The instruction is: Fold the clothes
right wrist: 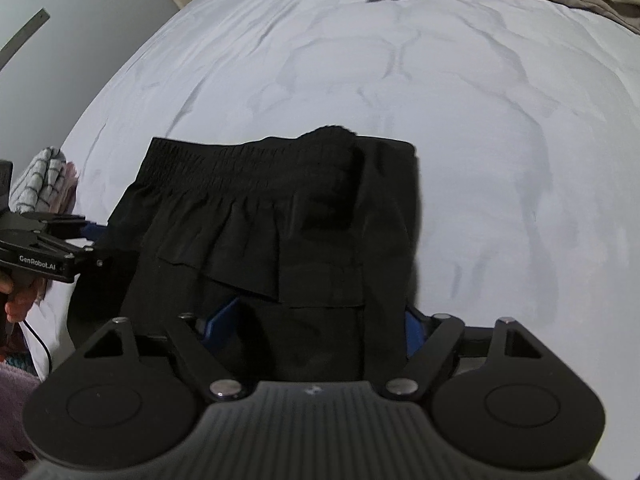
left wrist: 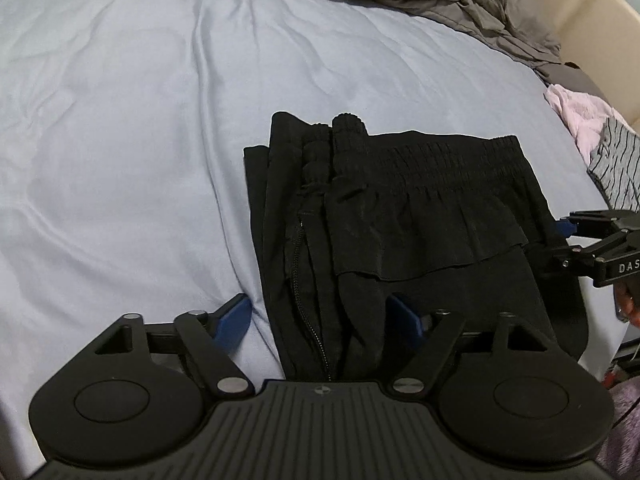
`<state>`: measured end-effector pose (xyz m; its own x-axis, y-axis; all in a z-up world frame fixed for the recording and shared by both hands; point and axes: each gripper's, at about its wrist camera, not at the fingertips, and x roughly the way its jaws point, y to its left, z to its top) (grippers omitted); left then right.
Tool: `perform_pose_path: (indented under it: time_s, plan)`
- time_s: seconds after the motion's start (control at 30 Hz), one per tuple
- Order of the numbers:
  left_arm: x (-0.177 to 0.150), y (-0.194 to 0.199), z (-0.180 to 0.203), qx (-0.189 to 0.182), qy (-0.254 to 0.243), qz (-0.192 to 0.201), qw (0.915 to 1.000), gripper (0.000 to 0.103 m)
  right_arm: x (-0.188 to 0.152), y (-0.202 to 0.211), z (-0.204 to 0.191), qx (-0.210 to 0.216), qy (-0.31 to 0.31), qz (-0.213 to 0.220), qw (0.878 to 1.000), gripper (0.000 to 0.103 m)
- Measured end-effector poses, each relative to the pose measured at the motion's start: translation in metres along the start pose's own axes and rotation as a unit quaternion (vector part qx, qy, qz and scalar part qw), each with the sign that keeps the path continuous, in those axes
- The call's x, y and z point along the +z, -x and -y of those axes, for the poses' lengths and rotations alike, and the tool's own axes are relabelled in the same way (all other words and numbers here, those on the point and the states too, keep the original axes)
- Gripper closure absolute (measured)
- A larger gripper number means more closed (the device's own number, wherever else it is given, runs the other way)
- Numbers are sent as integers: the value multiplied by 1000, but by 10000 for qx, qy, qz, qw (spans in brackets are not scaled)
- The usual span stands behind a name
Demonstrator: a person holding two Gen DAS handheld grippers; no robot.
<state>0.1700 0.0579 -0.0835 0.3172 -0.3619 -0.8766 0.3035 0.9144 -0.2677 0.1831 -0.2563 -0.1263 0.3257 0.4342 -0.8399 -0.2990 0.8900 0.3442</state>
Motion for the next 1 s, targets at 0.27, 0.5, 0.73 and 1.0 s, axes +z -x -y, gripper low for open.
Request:
perform_pose_path:
  time_s: [0.27,0.5,0.73,1.0]
  plan:
    - [-2,12,2,44,-90,246,9996,77,3,-1,-18,-161,419,-106,9989,87]
    - [1,24,14,4,-205,319,9993,97,6,9,-35,-264,498,-60,9984,94]
    - [4,46,25,76,-193,463,9987,98,9,37,-45,-294,480,181,9983,95]
    - [1,91,23,142,-47,851,9963,98,12,65,-69,-244,528,538,9969,95]
